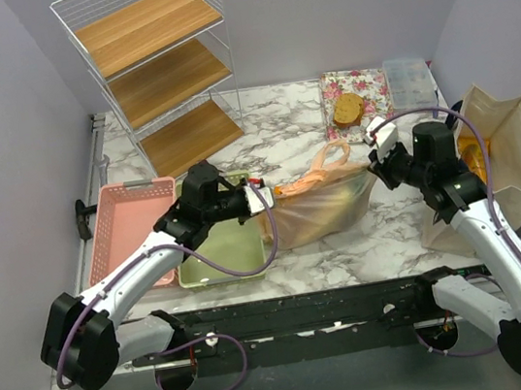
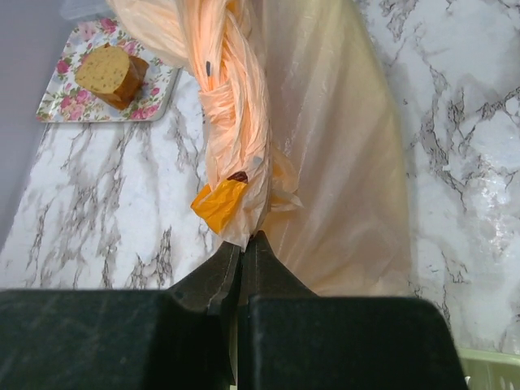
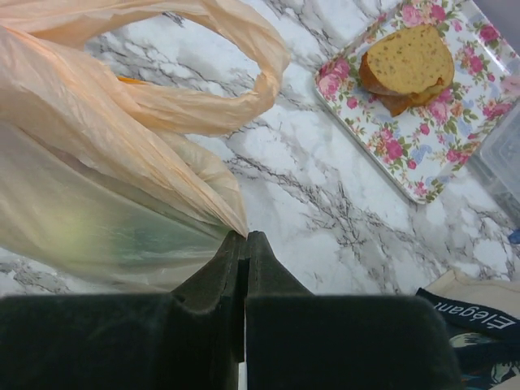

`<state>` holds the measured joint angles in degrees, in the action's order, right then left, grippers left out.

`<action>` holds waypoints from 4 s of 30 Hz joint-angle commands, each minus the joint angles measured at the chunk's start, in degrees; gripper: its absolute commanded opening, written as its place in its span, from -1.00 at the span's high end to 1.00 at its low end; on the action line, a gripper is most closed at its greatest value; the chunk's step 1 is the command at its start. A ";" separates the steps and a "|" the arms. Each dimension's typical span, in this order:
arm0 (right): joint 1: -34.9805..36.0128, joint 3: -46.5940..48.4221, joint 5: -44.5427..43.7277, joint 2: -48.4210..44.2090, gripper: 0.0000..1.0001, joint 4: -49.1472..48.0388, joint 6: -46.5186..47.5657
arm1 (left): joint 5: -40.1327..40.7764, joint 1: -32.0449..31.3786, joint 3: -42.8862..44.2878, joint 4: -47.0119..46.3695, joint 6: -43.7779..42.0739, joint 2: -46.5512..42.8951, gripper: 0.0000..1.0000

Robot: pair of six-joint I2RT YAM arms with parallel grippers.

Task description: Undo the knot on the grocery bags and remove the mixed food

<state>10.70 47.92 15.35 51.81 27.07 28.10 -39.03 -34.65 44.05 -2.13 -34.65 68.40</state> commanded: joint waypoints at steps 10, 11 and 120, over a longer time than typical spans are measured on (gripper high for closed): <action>-2.26 14.24 22.69 7.70 -0.86 25.96 2.62 | 11.92 -13.83 0.19 1.17 -3.29 6.94 1.00; -2.19 14.87 24.46 7.67 -0.86 26.21 2.37 | 11.93 -13.93 0.69 1.78 -2.55 7.17 1.00; 9.05 14.22 -11.02 -3.49 0.99 14.68 -9.55 | 25.18 -18.23 16.71 9.07 6.18 10.75 0.99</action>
<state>20.12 62.39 13.30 49.34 42.11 17.54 -17.10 -55.13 63.48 6.55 -28.64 82.98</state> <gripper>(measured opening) 0.027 0.163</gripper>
